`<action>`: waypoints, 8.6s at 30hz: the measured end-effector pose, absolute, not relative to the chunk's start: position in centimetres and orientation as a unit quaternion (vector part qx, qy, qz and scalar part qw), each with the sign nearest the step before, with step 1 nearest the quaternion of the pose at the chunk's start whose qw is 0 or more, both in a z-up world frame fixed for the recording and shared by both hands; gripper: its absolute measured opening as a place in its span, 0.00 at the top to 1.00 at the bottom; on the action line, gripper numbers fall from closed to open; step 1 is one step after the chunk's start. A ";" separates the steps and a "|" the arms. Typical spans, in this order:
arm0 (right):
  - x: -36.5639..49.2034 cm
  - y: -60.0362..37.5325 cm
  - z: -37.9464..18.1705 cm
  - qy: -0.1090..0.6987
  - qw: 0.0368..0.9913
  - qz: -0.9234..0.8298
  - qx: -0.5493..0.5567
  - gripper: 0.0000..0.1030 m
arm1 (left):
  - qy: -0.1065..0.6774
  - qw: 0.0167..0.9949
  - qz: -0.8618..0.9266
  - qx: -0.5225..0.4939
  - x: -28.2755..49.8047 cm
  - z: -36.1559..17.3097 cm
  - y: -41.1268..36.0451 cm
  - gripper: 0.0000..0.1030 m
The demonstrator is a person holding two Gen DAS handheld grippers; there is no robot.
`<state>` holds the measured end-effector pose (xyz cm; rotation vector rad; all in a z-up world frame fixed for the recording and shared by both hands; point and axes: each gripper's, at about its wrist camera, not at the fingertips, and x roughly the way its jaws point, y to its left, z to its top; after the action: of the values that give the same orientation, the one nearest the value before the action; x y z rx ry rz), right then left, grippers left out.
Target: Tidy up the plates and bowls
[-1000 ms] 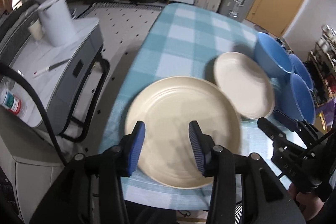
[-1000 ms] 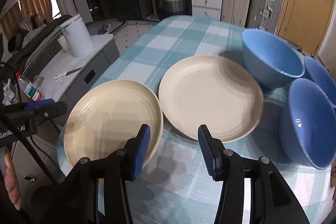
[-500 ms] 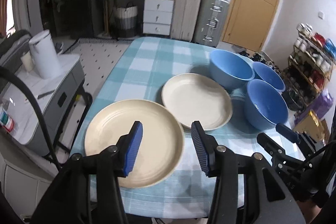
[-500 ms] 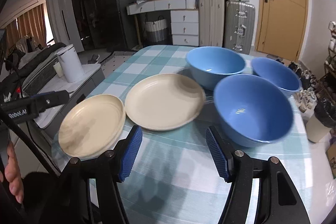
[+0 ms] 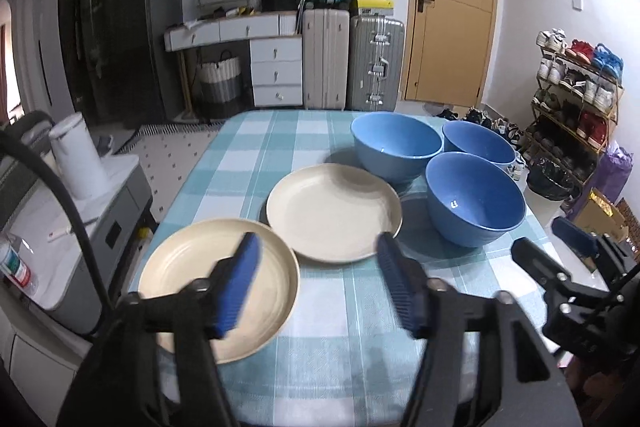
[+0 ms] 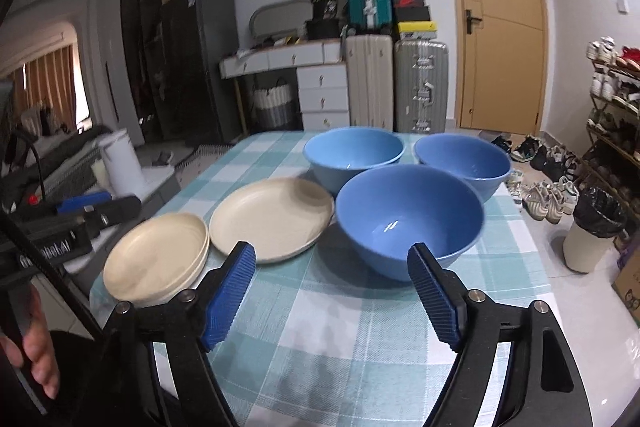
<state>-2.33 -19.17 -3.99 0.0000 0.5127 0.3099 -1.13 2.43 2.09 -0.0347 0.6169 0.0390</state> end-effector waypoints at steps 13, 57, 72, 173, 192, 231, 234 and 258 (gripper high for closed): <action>-5.1 -22.1 -2.7 0.202 0.970 0.133 0.025 0.01 | 0.201 0.979 0.008 -0.015 -2.3 1.7 1.1 0.09; -4.8 -22.3 -2.8 0.197 0.974 0.104 0.032 0.01 | 0.219 0.976 0.000 -0.018 -2.2 0.2 0.6 0.00; -4.8 -22.1 -3.1 0.202 0.974 0.101 0.029 0.01 | 0.221 0.975 0.003 -0.001 -2.2 0.0 0.1 0.00; 13.4 -7.0 -15.6 0.426 0.839 0.015 0.339 0.23 | 0.597 0.794 -0.103 0.051 29.9 -9.9 7.5 0.32; 14.8 -8.1 -16.0 0.442 0.838 -0.011 0.321 0.78 | 0.609 0.789 -0.080 0.016 30.2 -10.6 9.5 0.70; 13.6 -10.0 -16.9 0.430 0.831 0.016 0.352 0.84 | 0.598 0.796 -0.078 -0.046 29.5 -8.8 11.1 0.80; 13.4 -9.8 -16.8 0.429 0.831 0.017 0.353 0.84 | 0.598 0.796 -0.078 -0.045 29.6 -8.7 11.1 0.80; 12.5 -10.4 -16.6 0.434 0.820 0.033 0.371 0.84 | 0.597 0.795 -0.079 -0.074 29.0 -7.4 12.0 0.81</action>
<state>12.46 -10.40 -16.59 0.7905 0.9235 0.0708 28.96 11.97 -7.38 -0.1592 1.2838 -0.1689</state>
